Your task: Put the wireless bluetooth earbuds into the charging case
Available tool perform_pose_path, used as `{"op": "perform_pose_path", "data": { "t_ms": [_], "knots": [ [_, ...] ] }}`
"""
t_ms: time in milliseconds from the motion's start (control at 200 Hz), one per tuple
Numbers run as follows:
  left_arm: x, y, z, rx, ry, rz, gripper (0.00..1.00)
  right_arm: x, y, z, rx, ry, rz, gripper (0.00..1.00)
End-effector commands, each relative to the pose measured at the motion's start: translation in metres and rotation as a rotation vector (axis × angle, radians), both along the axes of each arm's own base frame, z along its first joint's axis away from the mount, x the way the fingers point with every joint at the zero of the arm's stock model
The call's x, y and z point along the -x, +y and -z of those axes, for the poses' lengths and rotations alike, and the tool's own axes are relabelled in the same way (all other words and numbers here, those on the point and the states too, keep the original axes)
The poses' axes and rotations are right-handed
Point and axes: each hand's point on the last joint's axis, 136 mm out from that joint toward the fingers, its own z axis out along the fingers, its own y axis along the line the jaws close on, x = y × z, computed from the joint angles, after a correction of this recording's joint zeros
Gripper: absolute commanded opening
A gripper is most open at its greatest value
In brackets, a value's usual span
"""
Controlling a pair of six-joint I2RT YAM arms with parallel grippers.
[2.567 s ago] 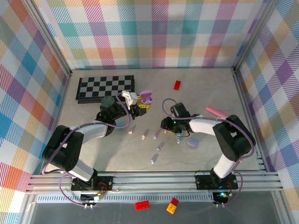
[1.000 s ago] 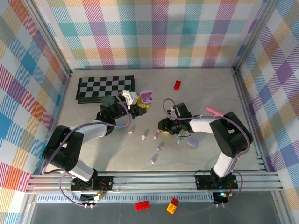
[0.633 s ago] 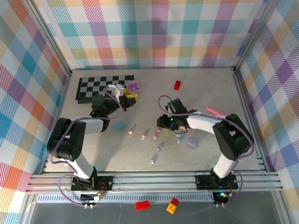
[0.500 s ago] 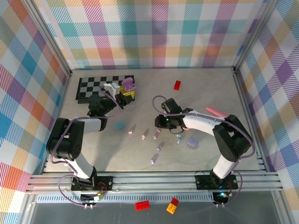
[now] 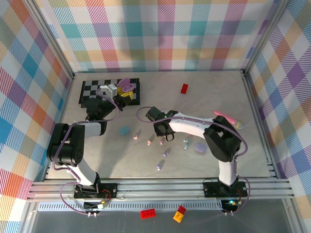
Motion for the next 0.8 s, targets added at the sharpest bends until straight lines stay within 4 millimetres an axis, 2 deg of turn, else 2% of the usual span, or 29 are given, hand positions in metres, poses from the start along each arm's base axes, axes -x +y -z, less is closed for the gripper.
{"op": "perform_pose_path", "data": {
  "t_ms": [0, 425, 795],
  "knots": [
    [0.001, 0.004, -0.021, 0.009, -0.075, -0.005, 0.39, -0.002, -0.013, -0.003, 0.139, -0.024, -0.016, 0.46],
    [0.002, 0.003, -0.022, 0.007, -0.080, -0.002, 0.40, 0.006, -0.002, 0.016, 0.179, 0.040, -0.046, 0.45],
    [0.004, 0.003, -0.024, 0.005, -0.089, 0.001, 0.39, 0.014, 0.012, 0.021, 0.147, 0.063, -0.059, 0.40]
  ]
}}
